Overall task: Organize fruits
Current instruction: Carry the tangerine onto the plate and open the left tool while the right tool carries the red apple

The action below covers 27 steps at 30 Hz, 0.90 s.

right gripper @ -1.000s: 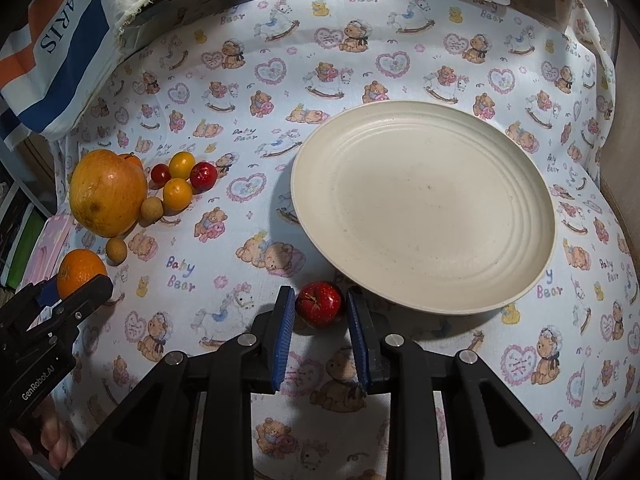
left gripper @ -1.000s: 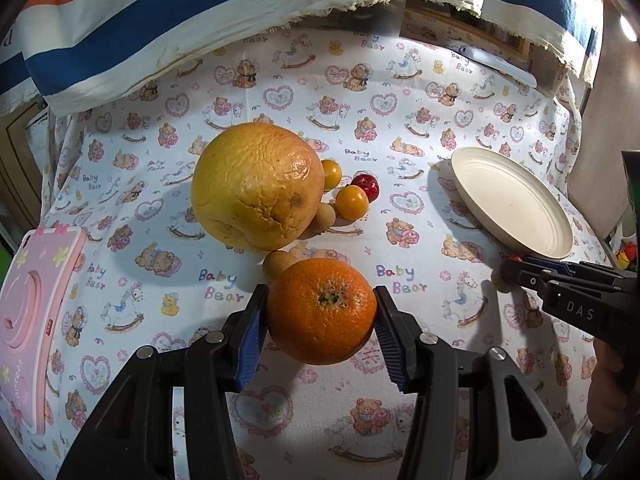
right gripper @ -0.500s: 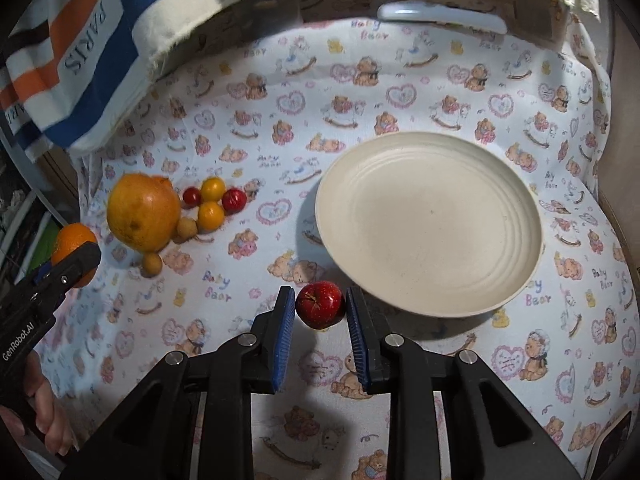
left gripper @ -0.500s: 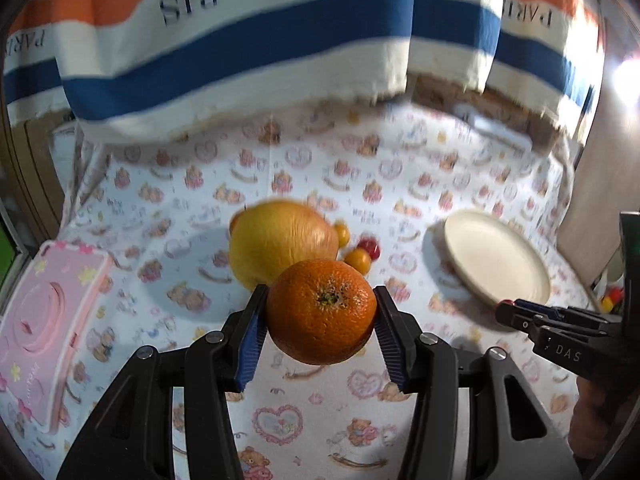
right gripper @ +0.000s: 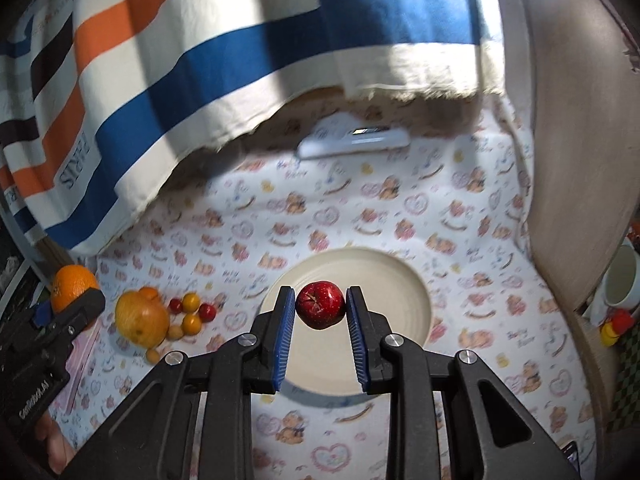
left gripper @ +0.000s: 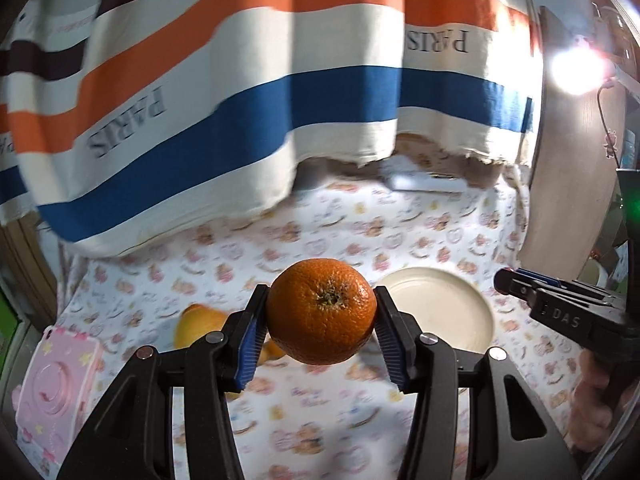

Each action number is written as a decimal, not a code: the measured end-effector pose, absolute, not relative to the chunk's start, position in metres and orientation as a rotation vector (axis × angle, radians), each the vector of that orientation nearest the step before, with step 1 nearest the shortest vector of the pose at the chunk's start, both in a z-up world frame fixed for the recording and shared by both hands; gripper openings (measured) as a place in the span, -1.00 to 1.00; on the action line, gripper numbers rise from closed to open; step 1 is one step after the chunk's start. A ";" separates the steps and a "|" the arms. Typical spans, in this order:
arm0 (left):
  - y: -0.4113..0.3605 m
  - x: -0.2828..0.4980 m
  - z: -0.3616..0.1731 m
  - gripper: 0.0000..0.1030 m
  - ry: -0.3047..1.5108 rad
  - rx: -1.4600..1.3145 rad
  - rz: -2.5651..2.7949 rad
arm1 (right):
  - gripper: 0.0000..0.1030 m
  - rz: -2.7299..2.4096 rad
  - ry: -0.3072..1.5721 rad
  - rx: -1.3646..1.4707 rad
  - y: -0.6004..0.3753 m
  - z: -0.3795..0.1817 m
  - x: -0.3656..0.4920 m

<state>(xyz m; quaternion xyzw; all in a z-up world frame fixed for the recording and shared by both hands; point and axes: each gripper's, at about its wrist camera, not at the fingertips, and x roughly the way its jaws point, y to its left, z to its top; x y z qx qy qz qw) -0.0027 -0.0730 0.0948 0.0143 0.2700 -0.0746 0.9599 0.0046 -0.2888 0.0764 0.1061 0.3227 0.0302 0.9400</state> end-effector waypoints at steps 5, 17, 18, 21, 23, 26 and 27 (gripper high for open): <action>-0.110 0.022 0.094 -0.03 0.580 0.033 -0.176 | -0.47 -0.023 0.571 0.229 -0.312 0.080 0.013; -0.178 0.108 0.025 -0.03 0.792 0.126 -0.297 | -0.46 -0.023 0.662 0.205 -0.326 0.025 0.061; -0.179 0.113 0.018 -0.03 0.816 0.118 -0.312 | -0.46 -0.031 0.675 0.197 -0.327 0.020 0.065; -0.179 0.121 -0.003 -0.03 0.845 0.116 -0.331 | -0.46 -0.039 0.705 0.203 -0.333 0.009 0.073; -0.182 0.124 -0.013 -0.03 0.857 0.151 -0.338 | -0.46 -0.039 0.722 0.207 -0.336 0.003 0.077; -0.180 0.130 -0.022 -0.03 0.903 0.125 -0.377 | -0.46 -0.052 0.761 0.198 -0.336 -0.006 0.083; -0.181 0.131 -0.023 -0.03 0.906 0.131 -0.384 | -0.46 -0.056 0.779 0.198 -0.337 -0.010 0.085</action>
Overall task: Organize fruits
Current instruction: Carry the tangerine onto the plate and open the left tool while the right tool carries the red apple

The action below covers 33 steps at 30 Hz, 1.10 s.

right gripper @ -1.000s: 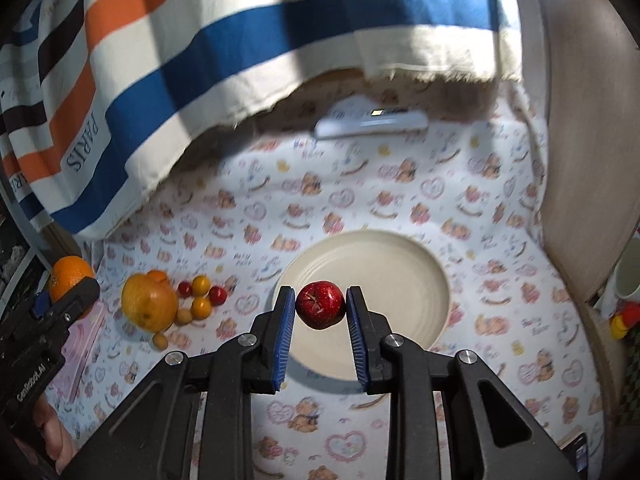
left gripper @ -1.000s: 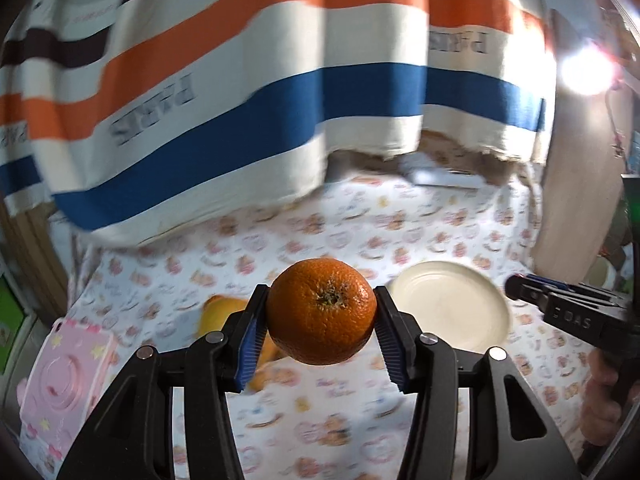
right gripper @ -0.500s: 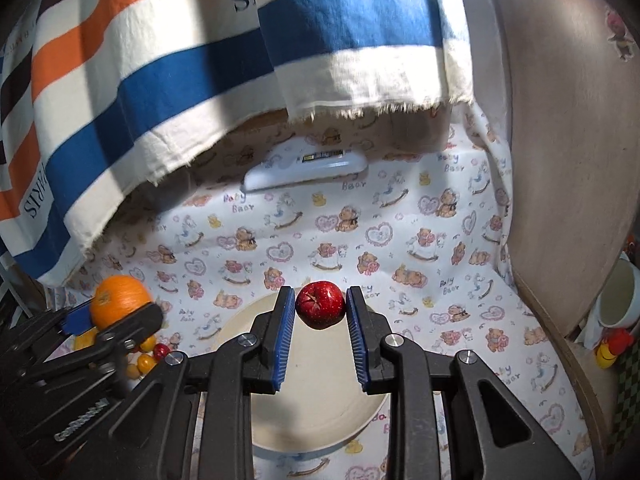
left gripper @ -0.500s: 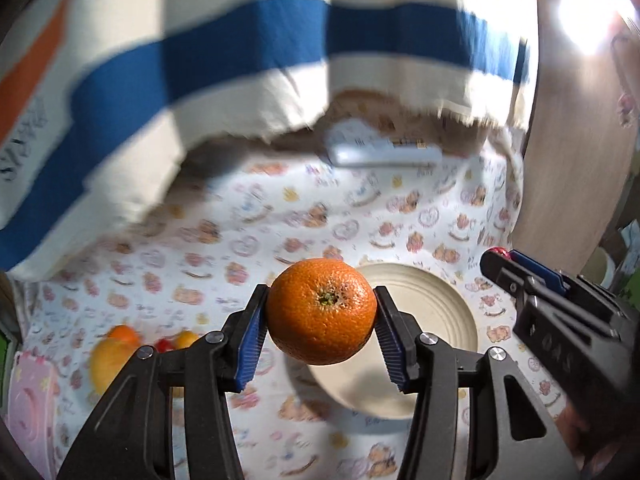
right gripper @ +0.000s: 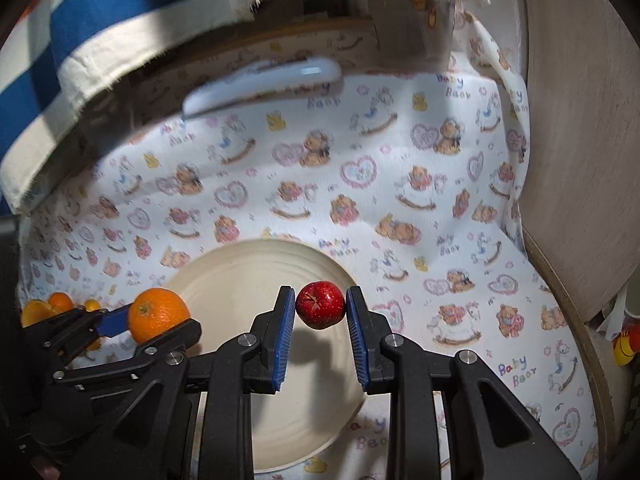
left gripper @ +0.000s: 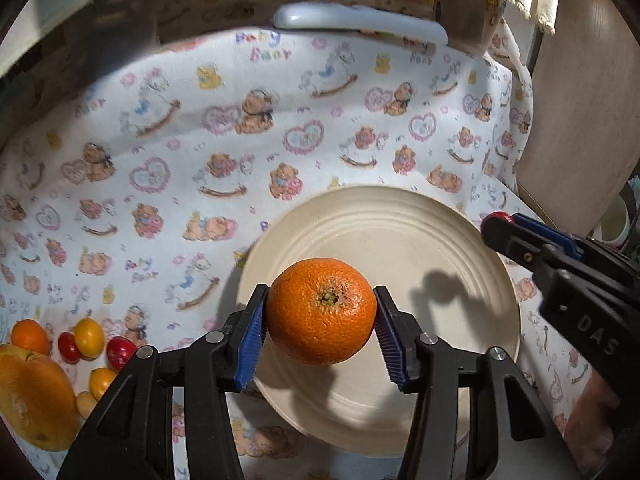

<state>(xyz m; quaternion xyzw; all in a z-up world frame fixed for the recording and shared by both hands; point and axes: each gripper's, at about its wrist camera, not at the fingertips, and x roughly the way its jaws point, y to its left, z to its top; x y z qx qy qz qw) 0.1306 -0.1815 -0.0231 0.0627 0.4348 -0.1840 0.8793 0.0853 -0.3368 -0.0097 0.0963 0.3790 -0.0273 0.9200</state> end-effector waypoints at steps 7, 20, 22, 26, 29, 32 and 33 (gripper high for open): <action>-0.183 0.132 -0.027 -0.03 0.914 0.152 -0.386 | -0.46 -0.031 0.847 0.229 -0.341 -0.028 0.096; -0.186 0.137 -0.037 -0.02 0.950 0.177 -0.357 | -0.46 -0.019 0.897 0.231 -0.339 -0.038 0.103; -0.185 0.136 -0.035 -0.02 0.944 0.178 -0.353 | -0.46 -0.028 0.897 0.228 -0.339 -0.038 0.103; -0.182 0.136 -0.033 -0.02 0.931 0.174 -0.343 | -0.46 -0.025 0.899 0.228 -0.339 -0.038 0.103; -0.180 0.134 -0.031 -0.02 0.915 0.170 -0.338 | -0.46 -0.026 0.898 0.226 -0.339 -0.038 0.103; -0.181 0.131 -0.028 0.11 0.891 0.184 -0.336 | -0.46 -0.033 0.895 0.223 -0.339 -0.038 0.102; -0.182 0.129 -0.027 0.15 0.877 0.200 -0.328 | -0.46 -0.029 0.893 0.224 -0.340 -0.037 0.102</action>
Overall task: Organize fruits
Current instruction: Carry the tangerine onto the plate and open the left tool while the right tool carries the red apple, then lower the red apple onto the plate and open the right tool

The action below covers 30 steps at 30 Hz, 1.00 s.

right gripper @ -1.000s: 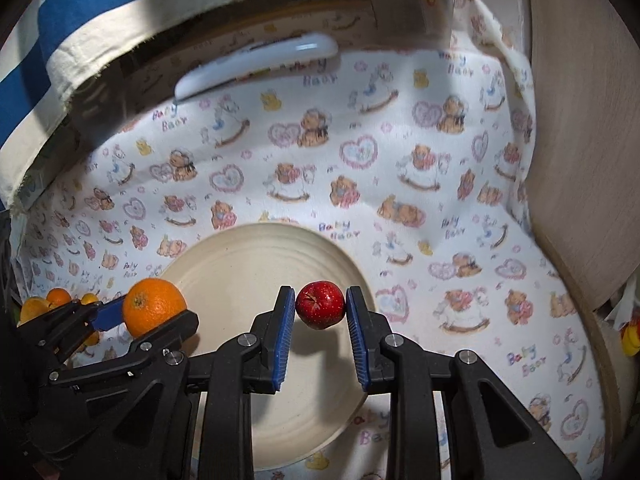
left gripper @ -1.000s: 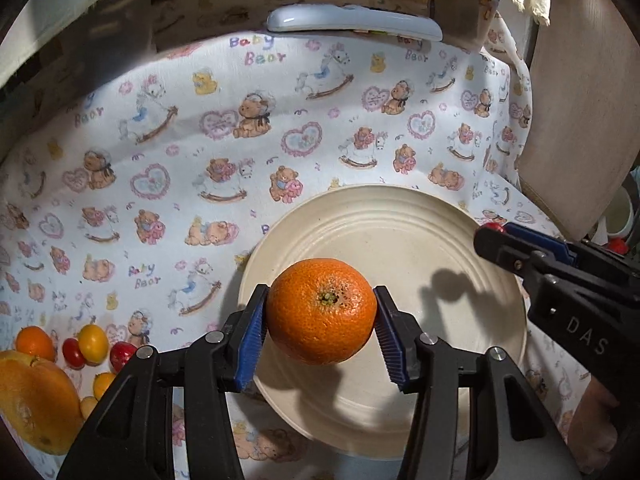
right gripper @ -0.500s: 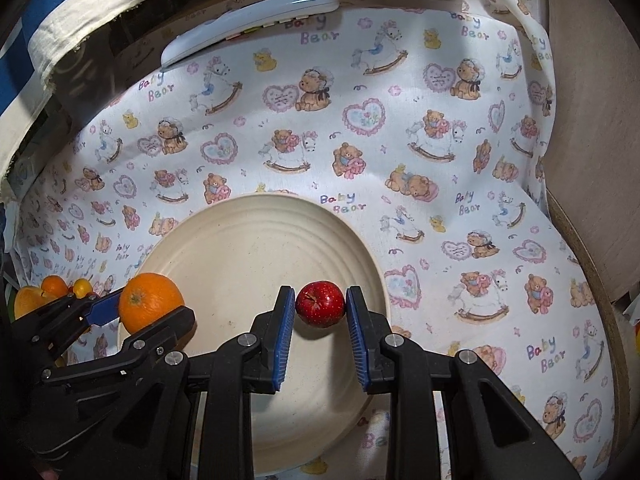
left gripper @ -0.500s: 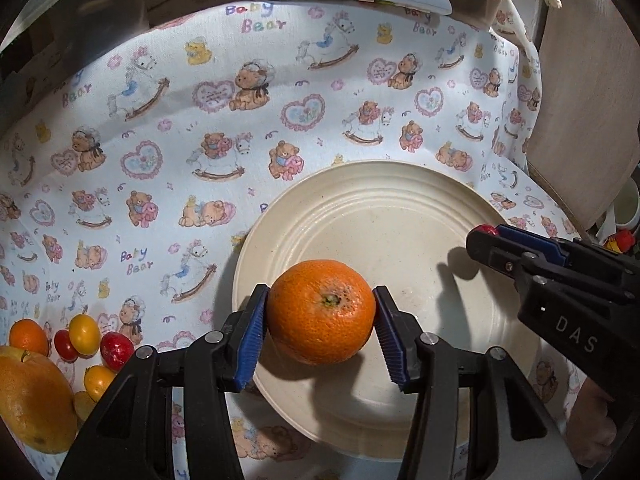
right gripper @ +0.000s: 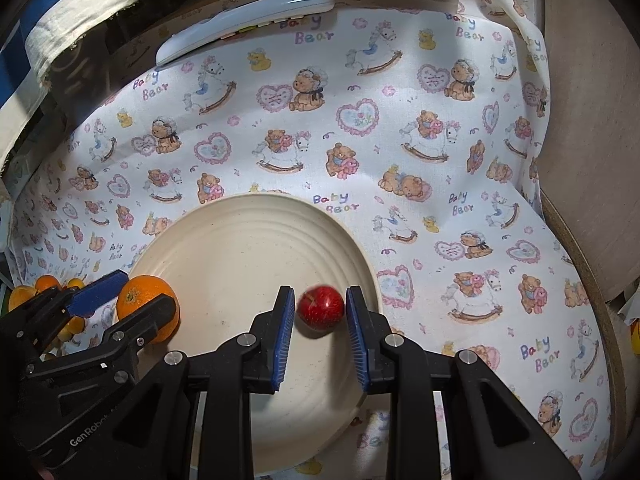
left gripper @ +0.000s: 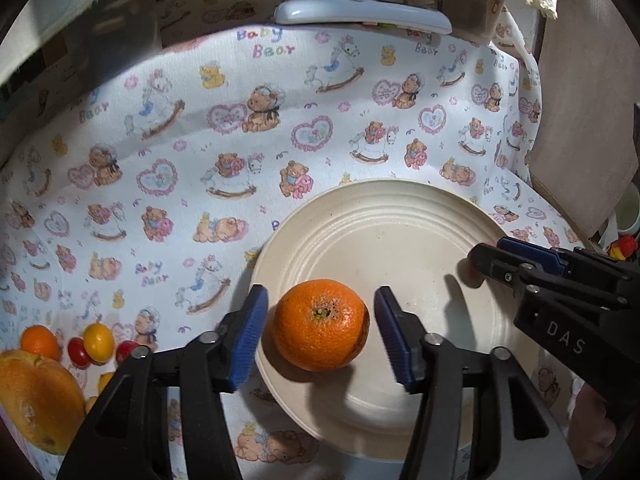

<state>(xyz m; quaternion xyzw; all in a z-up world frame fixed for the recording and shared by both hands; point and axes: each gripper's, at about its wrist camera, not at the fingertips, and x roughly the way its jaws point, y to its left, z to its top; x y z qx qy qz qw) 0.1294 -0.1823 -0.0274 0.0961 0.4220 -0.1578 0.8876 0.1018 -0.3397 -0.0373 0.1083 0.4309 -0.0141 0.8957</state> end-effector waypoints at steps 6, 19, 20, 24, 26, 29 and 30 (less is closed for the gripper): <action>-0.182 0.128 -0.024 0.16 0.851 0.207 -0.320 | -0.46 -0.006 0.874 0.246 -0.342 -0.031 0.096; -0.157 0.116 0.021 0.16 0.747 0.171 -0.275 | -0.46 -0.004 0.775 0.248 -0.338 -0.008 0.079; -0.151 0.112 0.027 0.16 0.733 0.168 -0.266 | -0.46 -0.002 0.769 0.243 -0.336 -0.007 0.078; -0.127 0.091 0.055 0.18 0.666 0.170 -0.237 | -0.46 -0.006 0.746 0.187 -0.323 -0.004 0.073; -0.111 0.077 0.069 0.28 0.613 0.164 -0.209 | -0.45 -0.003 0.724 0.161 -0.315 0.000 0.069; -0.087 0.055 0.087 0.51 0.520 0.169 -0.159 | -0.15 -0.016 0.686 0.141 -0.307 0.003 0.066; -0.081 0.049 0.092 0.55 0.494 0.176 -0.148 | -0.13 -0.016 0.684 0.150 -0.305 0.004 0.066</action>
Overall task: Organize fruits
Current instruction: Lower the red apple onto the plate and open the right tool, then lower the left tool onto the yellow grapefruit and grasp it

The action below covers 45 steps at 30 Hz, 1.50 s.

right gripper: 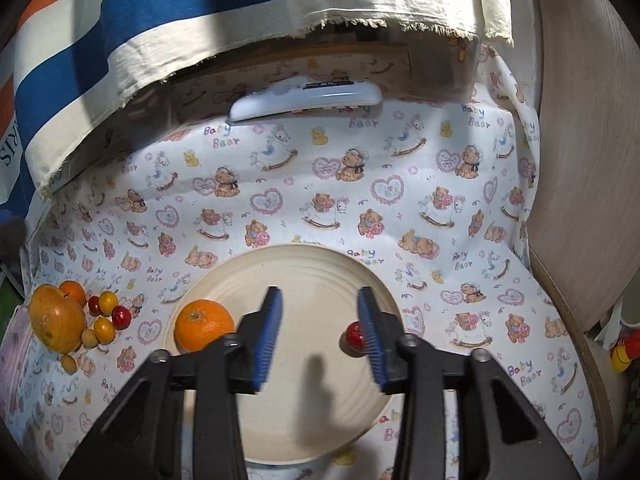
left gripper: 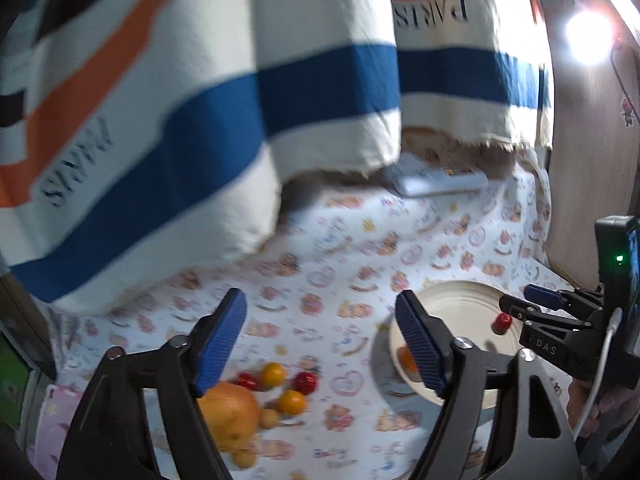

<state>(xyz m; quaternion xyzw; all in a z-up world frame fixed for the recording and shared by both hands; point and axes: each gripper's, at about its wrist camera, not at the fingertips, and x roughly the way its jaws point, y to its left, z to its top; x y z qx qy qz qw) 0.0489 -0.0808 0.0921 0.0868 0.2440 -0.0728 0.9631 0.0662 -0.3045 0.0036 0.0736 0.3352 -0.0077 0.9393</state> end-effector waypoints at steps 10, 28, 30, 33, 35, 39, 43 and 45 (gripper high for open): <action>-0.017 0.015 0.108 0.96 0.405 0.160 -0.076 | -0.04 0.045 0.597 0.114 -0.255 0.038 0.041; 0.038 0.055 0.046 0.98 0.634 0.021 -0.107 | 0.27 0.144 0.573 0.083 -0.175 0.027 0.045; 0.033 0.070 0.035 0.98 0.738 0.056 -0.104 | 0.27 0.140 0.589 0.071 -0.175 0.019 0.048; 0.030 0.083 0.024 0.98 0.808 0.049 -0.116 | 0.27 0.143 0.599 0.082 -0.179 0.015 0.050; 0.027 0.090 0.017 0.98 0.846 0.056 -0.123 | 0.27 0.139 0.601 0.090 -0.181 0.013 0.050; 0.023 0.102 0.000 0.98 0.943 0.034 -0.151 | 0.27 0.130 0.602 0.118 -0.186 0.012 0.050; 0.017 0.108 -0.011 0.98 0.978 0.079 -0.114 | 0.27 0.117 0.604 0.114 -0.188 0.011 0.050; 0.017 0.111 -0.016 0.98 0.992 0.083 -0.100 | 0.27 0.105 0.604 0.107 -0.188 0.011 0.050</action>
